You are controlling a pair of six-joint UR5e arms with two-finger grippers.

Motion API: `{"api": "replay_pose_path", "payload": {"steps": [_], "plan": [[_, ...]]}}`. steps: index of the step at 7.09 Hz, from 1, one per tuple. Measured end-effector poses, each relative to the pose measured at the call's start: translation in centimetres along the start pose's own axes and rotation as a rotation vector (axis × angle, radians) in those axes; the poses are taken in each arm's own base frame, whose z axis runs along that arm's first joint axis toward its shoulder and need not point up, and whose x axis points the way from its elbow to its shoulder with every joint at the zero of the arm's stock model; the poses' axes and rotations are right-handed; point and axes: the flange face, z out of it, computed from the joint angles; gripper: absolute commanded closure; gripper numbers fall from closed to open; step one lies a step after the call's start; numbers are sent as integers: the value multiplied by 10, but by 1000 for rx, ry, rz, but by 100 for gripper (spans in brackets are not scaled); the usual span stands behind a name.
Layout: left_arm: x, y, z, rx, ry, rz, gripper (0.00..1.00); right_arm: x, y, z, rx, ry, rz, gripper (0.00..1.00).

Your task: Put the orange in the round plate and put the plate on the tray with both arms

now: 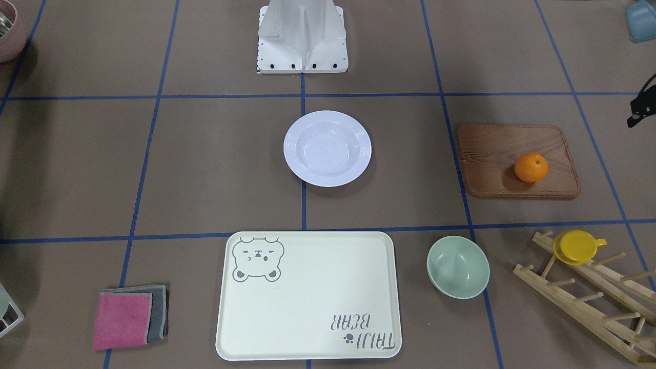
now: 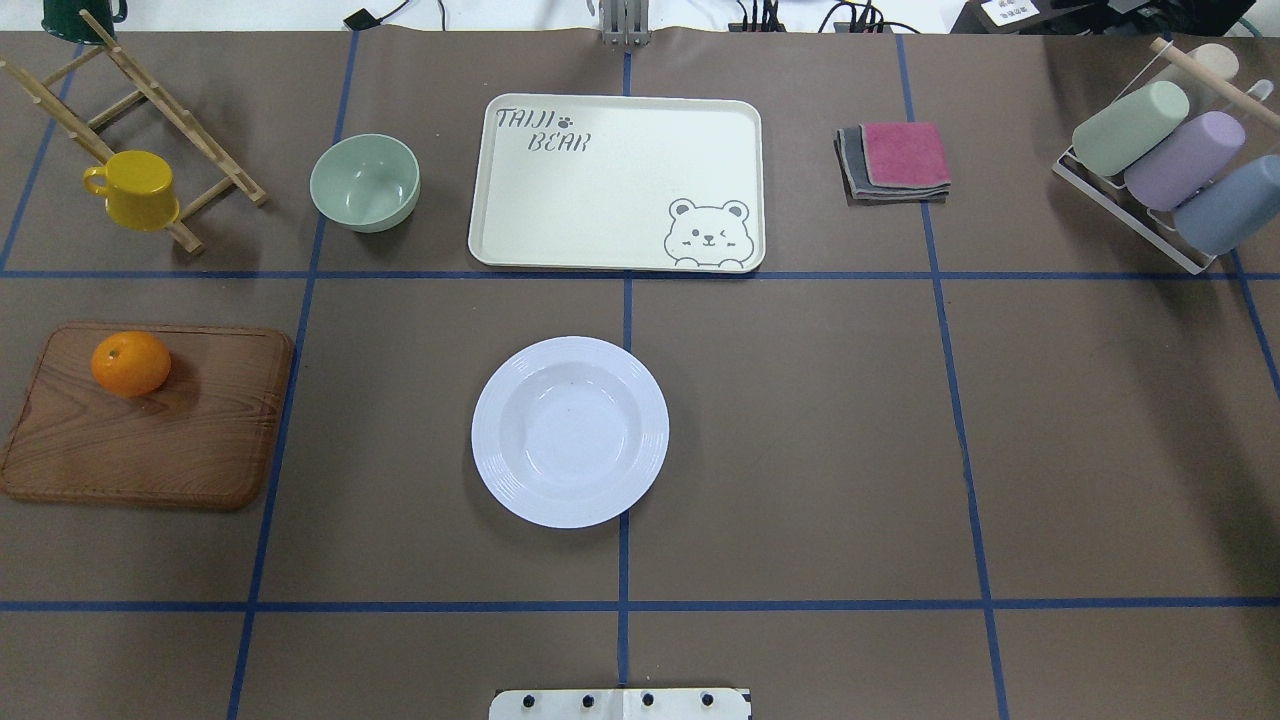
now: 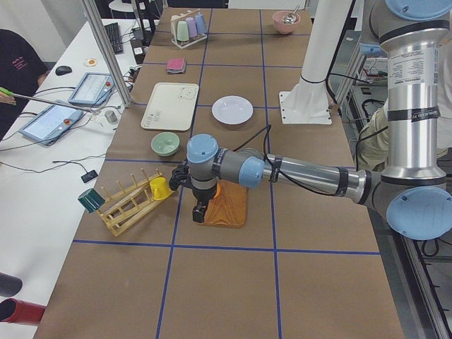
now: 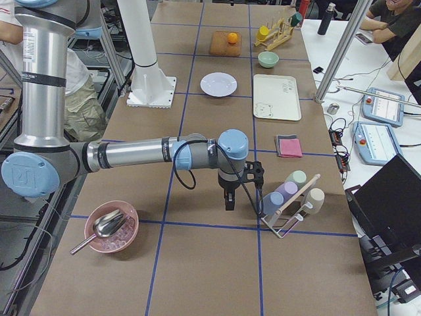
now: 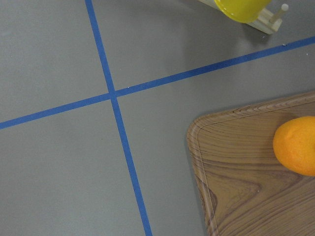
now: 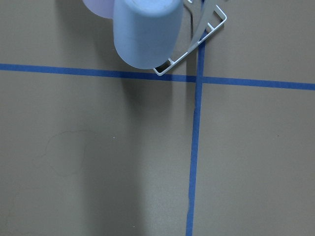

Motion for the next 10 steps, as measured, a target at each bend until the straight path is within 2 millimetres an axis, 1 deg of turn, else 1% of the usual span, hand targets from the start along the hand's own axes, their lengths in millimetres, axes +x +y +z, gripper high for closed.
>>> {"api": "replay_pose_path", "payload": {"steps": [1, 2, 3, 4, 5, 6, 7, 8, 9, 10], "plan": [[0, 0, -1, 1, 0, 1, 2, -6, -4, -3, 5, -26, -6, 0], [1, 0, -1, 3, 0, 1, 1, -17, -11, -8, 13, -79, -8, 0], [3, -1, -2, 5, 0, 1, 1, -34, -21, -16, 21, -146, 1, 0], [5, -3, -3, 7, 2, 0, 1, -64, -35, -24, 16, -233, 22, 0], [8, -5, -5, 10, 8, -2, 1, -107, -48, -29, -1, -308, 25, 0], [13, -10, -6, 14, 17, -22, 2, -151, -54, -32, 1, -356, 3, 0], [23, -18, -5, 15, 26, -61, 3, -188, -53, -29, 13, -396, -6, 0], [36, -26, -2, 13, 35, -92, 4, -226, -48, -18, 27, -424, -10, 0], [50, -33, 3, 10, 43, -110, 4, -261, -41, -2, 51, -437, -9, 0], [66, -38, 10, 13, 54, -125, 4, -289, -33, 17, 47, -452, 37, 0]]}}
